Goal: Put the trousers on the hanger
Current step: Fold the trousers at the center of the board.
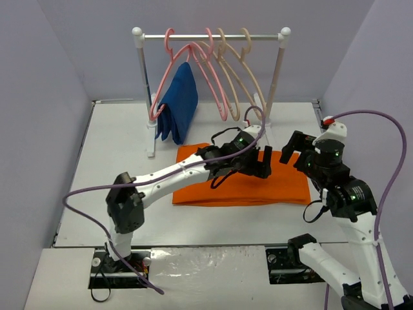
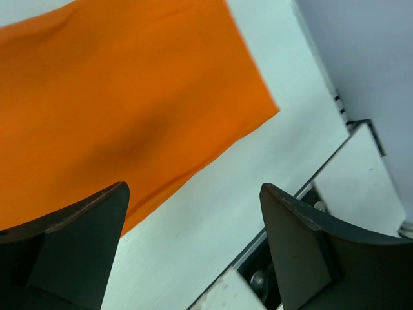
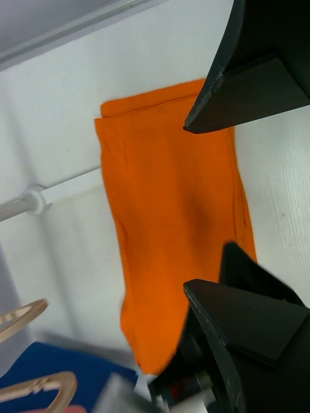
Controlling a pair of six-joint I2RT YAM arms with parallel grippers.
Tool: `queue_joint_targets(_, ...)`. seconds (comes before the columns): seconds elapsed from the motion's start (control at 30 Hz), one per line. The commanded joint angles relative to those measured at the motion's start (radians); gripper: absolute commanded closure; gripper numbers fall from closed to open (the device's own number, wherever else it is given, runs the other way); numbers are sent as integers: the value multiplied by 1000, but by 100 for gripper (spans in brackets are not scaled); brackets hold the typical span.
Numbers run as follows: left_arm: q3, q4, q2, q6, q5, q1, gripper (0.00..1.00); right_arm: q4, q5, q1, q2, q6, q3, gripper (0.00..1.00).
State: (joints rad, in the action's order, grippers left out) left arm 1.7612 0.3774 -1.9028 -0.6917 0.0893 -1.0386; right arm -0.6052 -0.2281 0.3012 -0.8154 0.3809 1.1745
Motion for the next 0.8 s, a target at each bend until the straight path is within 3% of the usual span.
queue_joint_targets(0.0,-263,-88,232,13,-108,60,27,105,40,-4,-72,41,-100,14)
queue_joint_targets(0.07,-435,-146,292,-28,-96,123,29,152,56,-6,-100,54,-141,19)
queue_joint_targets(0.13,-558,-195,314,-38,-89,183,32,221,88,-15,-127,64,-207,31)
queue_joint_targets(0.23,-623,-217,321,-29,-89,230,34,332,163,-47,-156,64,-303,49)
queue_joint_targets(0.37,-676,-252,275,-15,-94,270,34,468,270,-127,-197,71,-438,63)
queue_joint_targets(0.57,-843,-326,240,-119,-71,312,44,590,353,-205,-284,104,-631,67)
queue_joint_targets(0.7,-933,-260,277,-190,-80,317,46,644,360,-177,-367,166,-702,65)
queue_joint_targets(0.77,-999,-245,321,-239,-80,329,47,649,337,-105,-420,211,-704,64)
